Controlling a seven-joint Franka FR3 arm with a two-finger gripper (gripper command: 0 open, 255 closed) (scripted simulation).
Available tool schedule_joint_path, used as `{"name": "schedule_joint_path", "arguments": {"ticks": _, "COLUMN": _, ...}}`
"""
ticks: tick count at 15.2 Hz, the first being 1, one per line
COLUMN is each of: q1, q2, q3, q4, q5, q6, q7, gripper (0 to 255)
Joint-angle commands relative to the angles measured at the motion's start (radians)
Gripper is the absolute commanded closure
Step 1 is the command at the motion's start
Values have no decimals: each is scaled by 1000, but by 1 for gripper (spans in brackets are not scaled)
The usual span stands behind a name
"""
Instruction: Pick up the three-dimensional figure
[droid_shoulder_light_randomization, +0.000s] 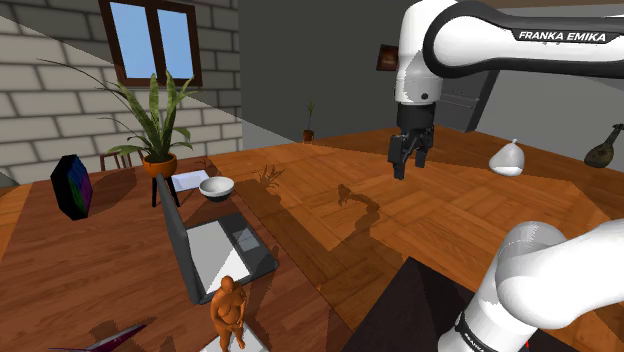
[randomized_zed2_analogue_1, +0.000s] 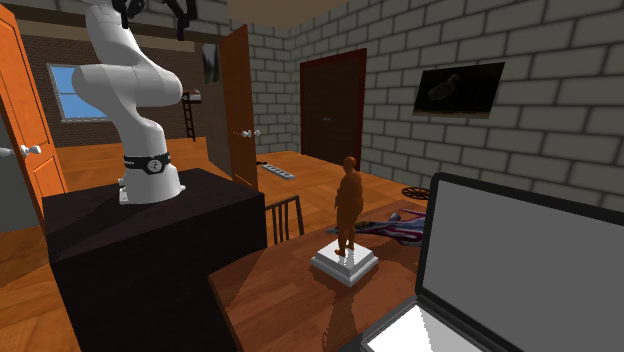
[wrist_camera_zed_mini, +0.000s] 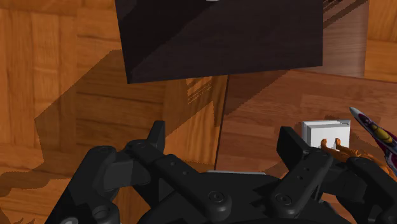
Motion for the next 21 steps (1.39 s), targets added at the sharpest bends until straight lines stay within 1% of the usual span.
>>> {"name": "schedule_joint_path", "arguments": {"ticks": 1, "q1": 0, "q2": 0, "q3": 0, "q4": 0, "q5": 0, "q6": 0, "q7": 0, "gripper": 0}}
{"name": "schedule_joint_path", "arguments": {"ticks": 6, "q1": 30, "q2": 55, "q3": 60, "q4": -68, "q5": 71, "q6": 152, "q7": 76, "gripper": 0}}
{"name": "schedule_joint_path", "arguments": {"ticks": 11, "q1": 61, "q2": 143, "q3": 122, "q4": -104, "q5": 131, "q6": 311, "q7": 145, "gripper": 0}}
{"name": "schedule_joint_path", "arguments": {"ticks": 16, "q1": 88, "q2": 262, "q3": 186, "q4": -106, "q5": 175, "q6": 470, "q7": 210, "gripper": 0}}
{"name": "schedule_joint_path", "arguments": {"ticks": 21, "q1": 108, "q2": 406, "q3": 250, "q4": -73, "q5": 196, "q6": 622, "q7": 277, "gripper": 0}}
